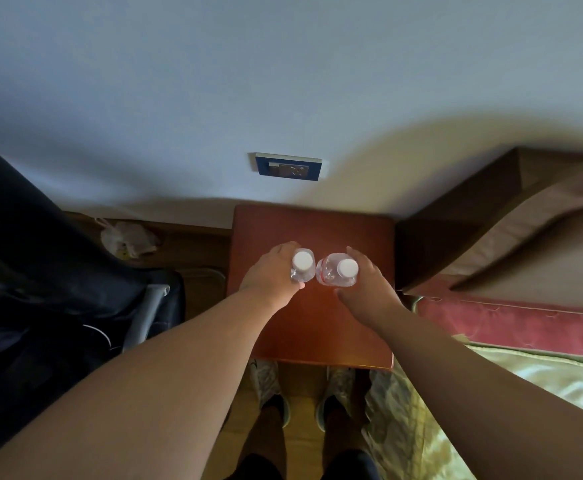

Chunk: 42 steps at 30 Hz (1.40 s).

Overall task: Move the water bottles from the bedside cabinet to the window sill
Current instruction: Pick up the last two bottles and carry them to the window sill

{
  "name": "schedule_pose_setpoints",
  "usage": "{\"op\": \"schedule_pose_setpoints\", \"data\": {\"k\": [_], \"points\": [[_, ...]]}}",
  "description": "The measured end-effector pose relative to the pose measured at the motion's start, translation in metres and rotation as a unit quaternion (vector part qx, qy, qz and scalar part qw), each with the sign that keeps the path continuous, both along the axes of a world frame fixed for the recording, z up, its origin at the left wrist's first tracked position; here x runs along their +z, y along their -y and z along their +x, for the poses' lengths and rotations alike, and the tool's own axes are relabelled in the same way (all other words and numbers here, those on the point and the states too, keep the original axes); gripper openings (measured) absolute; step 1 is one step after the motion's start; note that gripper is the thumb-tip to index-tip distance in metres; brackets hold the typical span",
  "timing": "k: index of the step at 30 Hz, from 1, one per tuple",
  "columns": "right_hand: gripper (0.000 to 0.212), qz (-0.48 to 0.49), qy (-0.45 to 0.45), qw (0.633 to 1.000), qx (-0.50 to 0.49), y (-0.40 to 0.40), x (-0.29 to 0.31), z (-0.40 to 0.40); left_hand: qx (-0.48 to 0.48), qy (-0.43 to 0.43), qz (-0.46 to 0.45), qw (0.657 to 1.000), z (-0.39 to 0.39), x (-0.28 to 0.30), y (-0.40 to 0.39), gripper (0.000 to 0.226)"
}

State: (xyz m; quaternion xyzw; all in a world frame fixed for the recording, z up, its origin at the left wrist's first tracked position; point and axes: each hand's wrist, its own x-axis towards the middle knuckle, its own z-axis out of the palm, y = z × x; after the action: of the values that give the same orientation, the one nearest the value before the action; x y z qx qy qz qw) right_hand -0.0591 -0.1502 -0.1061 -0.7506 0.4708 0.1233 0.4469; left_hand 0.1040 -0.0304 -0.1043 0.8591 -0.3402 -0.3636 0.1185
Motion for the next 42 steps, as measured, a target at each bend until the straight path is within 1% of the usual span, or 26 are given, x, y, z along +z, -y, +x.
{"op": "schedule_pose_setpoints", "data": {"k": [3,5,8,11,13,17,20,23,25,27,31,34,37,40,42], "points": [[0.072,-0.003,-0.014,1.000,-0.012,-0.002,0.001,0.004,0.009,-0.009,-0.016,1.000,-0.004,0.001,-0.003,0.049],[0.067,-0.006,-0.022,1.000,-0.018,-0.002,0.004,0.005,0.018,-0.010,-0.037,0.999,-0.007,0.005,-0.007,0.053],[0.065,-0.027,-0.030,0.999,-0.012,-0.004,0.021,0.004,0.027,-0.010,-0.073,0.997,-0.010,0.021,-0.013,0.052],[0.070,-0.074,-0.016,0.997,0.005,-0.008,0.052,0.000,0.022,-0.007,-0.116,0.993,-0.013,0.051,-0.019,0.043],[0.071,-0.088,0.017,0.996,0.002,-0.009,0.080,-0.002,0.015,-0.014,-0.150,0.988,-0.016,0.078,-0.025,0.039],[0.066,-0.089,0.093,0.992,0.002,-0.009,0.145,-0.008,0.035,-0.018,-0.202,0.979,-0.016,0.137,-0.040,0.063],[0.070,-0.086,0.129,0.988,0.024,-0.008,0.204,-0.011,0.030,-0.012,-0.232,0.972,-0.011,0.195,-0.050,0.074],[0.066,-0.102,0.154,0.980,0.070,-0.011,0.265,-0.012,0.013,-0.003,-0.259,0.966,-0.008,0.262,-0.058,0.070],[0.065,-0.107,0.184,0.973,0.084,-0.014,0.307,-0.012,-0.002,0.015,-0.269,0.963,-0.004,0.305,-0.064,0.074],[0.068,-0.118,0.204,0.967,0.094,-0.018,0.350,-0.014,-0.007,0.038,-0.292,0.956,-0.003,0.346,-0.068,0.076],[0.073,-0.172,0.241,0.950,0.096,-0.028,0.424,-0.022,-0.025,0.062,-0.331,0.941,-0.002,0.417,-0.077,0.073],[0.069,-0.200,0.262,0.940,0.091,-0.034,0.467,-0.029,-0.041,0.076,-0.353,0.932,-0.001,0.457,-0.083,0.078],[0.066,-0.216,0.283,0.931,0.077,-0.040,0.498,-0.037,-0.034,0.101,-0.376,0.920,-0.004,0.488,-0.087,0.075],[0.071,-0.236,0.295,0.924,0.056,-0.042,0.517,-0.043,-0.023,0.113,-0.394,0.912,-0.005,0.513,-0.089,0.074],[0.073,-0.271,0.285,0.918,0.053,-0.043,0.526,-0.047,-0.030,0.117,-0.398,0.909,-0.007,0.527,-0.092,0.069]]}}
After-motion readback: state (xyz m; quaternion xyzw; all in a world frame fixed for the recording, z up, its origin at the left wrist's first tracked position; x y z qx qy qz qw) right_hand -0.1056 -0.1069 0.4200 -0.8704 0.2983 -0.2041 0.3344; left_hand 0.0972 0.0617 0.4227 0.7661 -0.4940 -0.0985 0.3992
